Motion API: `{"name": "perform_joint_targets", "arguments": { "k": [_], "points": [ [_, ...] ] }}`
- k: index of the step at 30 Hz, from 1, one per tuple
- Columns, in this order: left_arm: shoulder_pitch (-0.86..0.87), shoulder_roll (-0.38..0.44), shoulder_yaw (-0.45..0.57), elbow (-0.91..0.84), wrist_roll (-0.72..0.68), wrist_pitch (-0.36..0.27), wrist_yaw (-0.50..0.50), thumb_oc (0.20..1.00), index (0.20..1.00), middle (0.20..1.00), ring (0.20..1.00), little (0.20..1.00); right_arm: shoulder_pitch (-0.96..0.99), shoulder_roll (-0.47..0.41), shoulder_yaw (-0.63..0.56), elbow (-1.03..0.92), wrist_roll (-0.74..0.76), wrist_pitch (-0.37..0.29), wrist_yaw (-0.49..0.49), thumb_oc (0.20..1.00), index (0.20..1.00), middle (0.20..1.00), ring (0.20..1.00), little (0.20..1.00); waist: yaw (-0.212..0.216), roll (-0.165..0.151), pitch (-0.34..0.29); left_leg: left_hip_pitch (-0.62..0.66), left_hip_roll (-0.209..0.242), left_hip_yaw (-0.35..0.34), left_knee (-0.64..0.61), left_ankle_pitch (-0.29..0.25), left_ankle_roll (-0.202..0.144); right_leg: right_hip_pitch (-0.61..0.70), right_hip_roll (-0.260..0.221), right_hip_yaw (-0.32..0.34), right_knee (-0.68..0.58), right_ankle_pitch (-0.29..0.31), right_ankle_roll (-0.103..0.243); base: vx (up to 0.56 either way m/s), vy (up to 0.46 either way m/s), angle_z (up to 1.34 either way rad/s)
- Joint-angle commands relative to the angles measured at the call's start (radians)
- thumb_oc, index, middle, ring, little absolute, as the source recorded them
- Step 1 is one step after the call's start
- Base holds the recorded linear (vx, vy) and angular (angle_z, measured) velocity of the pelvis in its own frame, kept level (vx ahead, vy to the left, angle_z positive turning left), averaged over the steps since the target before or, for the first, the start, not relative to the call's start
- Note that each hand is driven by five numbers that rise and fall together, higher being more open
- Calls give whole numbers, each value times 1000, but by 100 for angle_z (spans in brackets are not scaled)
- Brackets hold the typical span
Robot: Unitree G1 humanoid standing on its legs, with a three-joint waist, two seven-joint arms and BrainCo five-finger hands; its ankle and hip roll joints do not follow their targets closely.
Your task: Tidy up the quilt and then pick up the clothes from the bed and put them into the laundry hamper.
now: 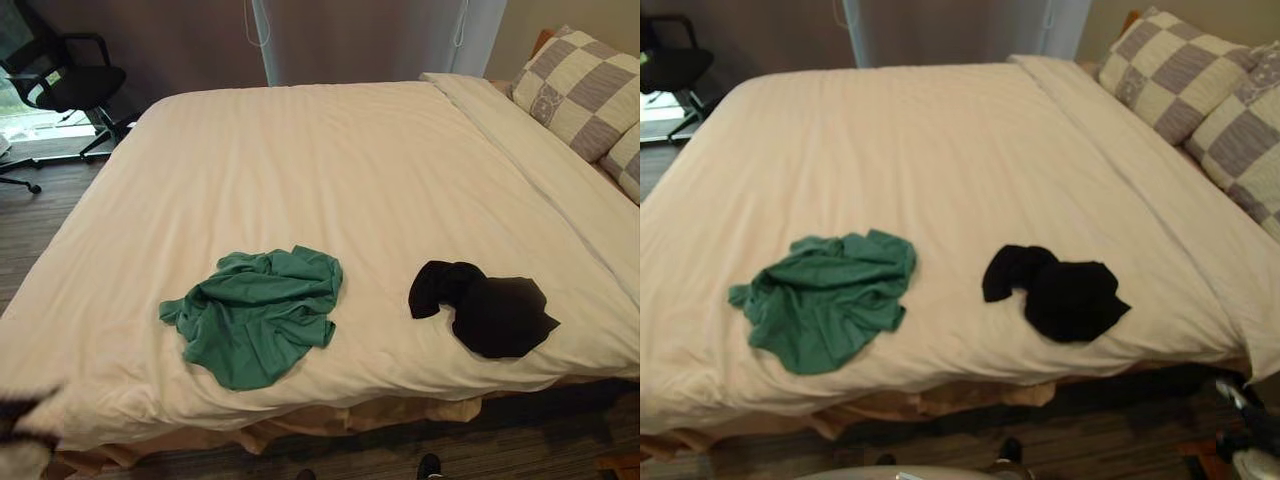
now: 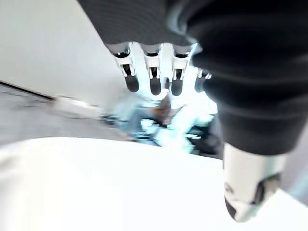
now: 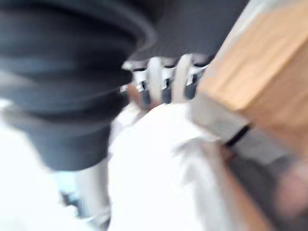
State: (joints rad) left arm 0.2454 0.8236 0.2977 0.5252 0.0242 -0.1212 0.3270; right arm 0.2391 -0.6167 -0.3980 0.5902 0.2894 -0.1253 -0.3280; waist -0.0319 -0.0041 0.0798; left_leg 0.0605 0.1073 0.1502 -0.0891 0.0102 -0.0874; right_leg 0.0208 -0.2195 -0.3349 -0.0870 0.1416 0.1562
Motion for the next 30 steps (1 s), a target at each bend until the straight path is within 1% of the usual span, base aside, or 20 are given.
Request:
{"name": "perform_joint_targets", "arguments": {
  "k": [1, 3, 4, 5, 6, 8, 11, 13, 14, 15, 17, 18, 19, 20, 21, 24, 25, 27, 28, 30],
  "points": [
    [-76, 12, 59, -99, 71, -73, 23, 1000, 1000, 1000, 1000, 1000, -112, -53, 35, -66, -151, -45, -22, 1000, 1000, 1000, 1000, 1000, -4, -21, 51, 4, 56, 28, 2, -21, -44, 46, -48, 2, 0, -84, 69, 5, -10, -4],
    [-91, 9, 45, -139, 86, -77, 15, 1000, 1000, 1000, 1000, 1000, -119, -70, 54, -105, -193, -43, -14, 1000, 1000, 1000, 1000, 1000, -5, -19, 50, 7, 57, 28, 2, -23, -45, 46, -49, 3, 0, -85, 69, 15, -2, -1],
    [-135, -3, -11, -179, 110, -84, -15, 1000, 1000, 1000, 1000, 1000, -140, -102, 101, -182, -270, -40, 6, 1000, 1000, 1000, 1000, 1000, -8, -18, 48, 15, 59, 32, 2, -29, -45, 48, -49, 7, 0, -88, 68, 0, 0, 0],
    [-136, -3, -11, -179, 110, -84, -15, 1000, 1000, 1000, 1000, 1000, -139, -102, 100, -182, -270, -40, 6, 1000, 1000, 1000, 1000, 1000, -7, -18, 47, 14, 58, 32, 2, -29, -45, 47, -49, 7, 0, -87, 68, 44, -5, -3],
    [-180, -32, -79, -229, 108, -79, -64, 1000, 1000, 1000, 1000, 1000, -165, -124, 151, -233, -330, -31, 32, 1000, 1000, 1000, 1000, 1000, -12, -20, 46, 20, 60, 37, 2, -32, -45, 48, -49, 10, 0, -89, 67, 37, 1, -3],
    [-241, -66, -164, -216, 104, -63, -104, 1000, 1000, 1000, 1000, 1000, -198, -138, 214, -290, -378, -17, 62, 1000, 1000, 1000, 1000, 1000, -18, -18, 44, 27, 61, 46, 2, -36, -45, 46, -48, 15, 0, -89, 66, 48, 2, -6],
    [-311, -95, -255, -197, 174, -29, -125, 1000, 1000, 1000, 1000, 1000, -242, -133, 287, -379, -405, -18, 111, 1000, 1000, 1000, 1000, 1000, -25, -21, 52, 37, 62, 61, 2, -42, -45, 46, -46, 25, 0, -92, 64, 31, 12, -13],
    [-352, -104, -295, -161, 234, -9, -129, 1000, 1000, 1000, 1000, 1000, -247, -125, 313, -436, -418, -20, 143, 1000, 1000, 1000, 1000, 1000, -32, -24, 59, 42, 65, 71, 2, -44, -45, 43, -43, 32, 0, -93, 64, 19, 8, -12],
    [-354, -105, -296, -160, 234, -10, -129, 1000, 1000, 1000, 1000, 1000, -246, -125, 311, -437, -418, -19, 144, 1000, 1000, 1000, 1000, 1000, -31, -24, 60, 42, 65, 72, 2, -45, -45, 43, -43, 33, 0, -93, 64, -13, 9, -12],
    [-399, -95, -341, -125, 354, 28, -131, 1000, 1000, 1000, 1000, 1000, -243, -114, 341, -507, -421, -36, 178, 1000, 1000, 1000, 1000, 1000, -47, -31, 76, 38, 70, 82, 2, -45, -46, 31, -38, 42, 0, -92, 66, -42, 5, -15],
    [-440, -81, -369, -78, 430, 49, -125, 1000, 1000, 1000, 1000, 1000, -239, -111, 341, -543, -414, -49, 188, 1000, 1000, 1000, 1000, 1000, -54, -38, 92, 25, 72, 87, 2, -41, -46, 12, -36, 51, 0, -88, 68, -112, 3, -27],
    [-485, -50, -398, -30, 494, 70, -120, 1000, 1000, 1000, 1000, 1000, -243, -114, 341, -570, -394, -66, 189, 1000, 1000, 1000, 1000, 1000, -65, -46, 120, 0, 75, 89, 2, -33, -47, -17, -33, 57, 0, -81, 69, -288, -3, -30],
    [-564, -16, -456, 66, 556, 89, -116, 1000, 1000, 1000, 1000, 1000, -261, -120, 336, -598, -368, -89, 185, 1000, 1000, 1000, 1000, 1000, -73, -55, 158, -42, 79, 86, 2, -17, -49, -59, -30, 62, 0, -69, 70, -264, -6, -12],
    [-567, -17, -459, 68, 556, 88, -115, 1000, 1000, 1000, 1000, 1000, -261, -120, 334, -598, -368, -89, 185, 1000, 1000, 1000, 1000, 1000, -72, -55, 158, -44, 79, 86, 2, -17, -49, -61, -30, 62, 0, -68, 69, -359, -17, -14],
    [-656, -1, -528, 219, 591, 120, -128, 1000, 1000, 1000, 1000, 1000, -297, -120, 338, -616, -323, -112, 169, 1000, 1000, 1000, 1000, 1000, -83, -69, 212, -96, 85, 79, 2, 6, -53, -113, -25, 64, 3, -55, 68, -273, -19, -1],
    [-683, -1, -585, 318, 643, 124, -156, 1000, 1000, 1000, 1000, 1000, -337, -113, 329, -623, -309, -129, 151, 1000, 1000, 1000, 1000, 1000, -78, -82, 252, -139, 93, 80, 2, 26, -56, -163, -25, 61, 12, -43, 67, -191, -16, 5],
    [-672, -7, -589, 340, 648, 120, -166, 564, 564, 564, 564, 564, -346, -107, 329, -621, -307, -132, 146, 1000, 1000, 1000, 1000, 1000, -75, -85, 260, -146, 96, 83, 2, 30, -57, -174, -26, 59, 17, -41, 67, -70, -4, 3],
    [-657, -17, -586, 353, 648, 117, -171, 357, 357, 357, 357, 357, -356, -101, 332, -619, -310, -136, 138, 1000, 1000, 1000, 1000, 1000, -68, -89, 266, -152, 97, 84, 2, 34, -58, -183, -27, 59, 20, -39, 66, -42, -17, -1],
    [-640, -26, -581, 355, 643, 112, -174, 200, 200, 200, 200, 200, -363, -95, 336, -617, -316, -137, 135, 1000, 1000, 1000, 1000, 1000, -62, -92, 269, -153, 97, 84, 2, 35, -58, -184, -29, 57, 22, -39, 65, -48, -33, -6],
    [-566, -85, -547, 331, 582, 92, -174, 200, 200, 200, 200, 200, -400, -99, 377, -596, -389, -123, 121, 1000, 1000, 1000, 1000, 1000, -34, -91, 280, -136, 97, 82, 2, 28, -60, -165, -34, 50, 25, -47, 60, -7, -36, -11]
  ]
}}
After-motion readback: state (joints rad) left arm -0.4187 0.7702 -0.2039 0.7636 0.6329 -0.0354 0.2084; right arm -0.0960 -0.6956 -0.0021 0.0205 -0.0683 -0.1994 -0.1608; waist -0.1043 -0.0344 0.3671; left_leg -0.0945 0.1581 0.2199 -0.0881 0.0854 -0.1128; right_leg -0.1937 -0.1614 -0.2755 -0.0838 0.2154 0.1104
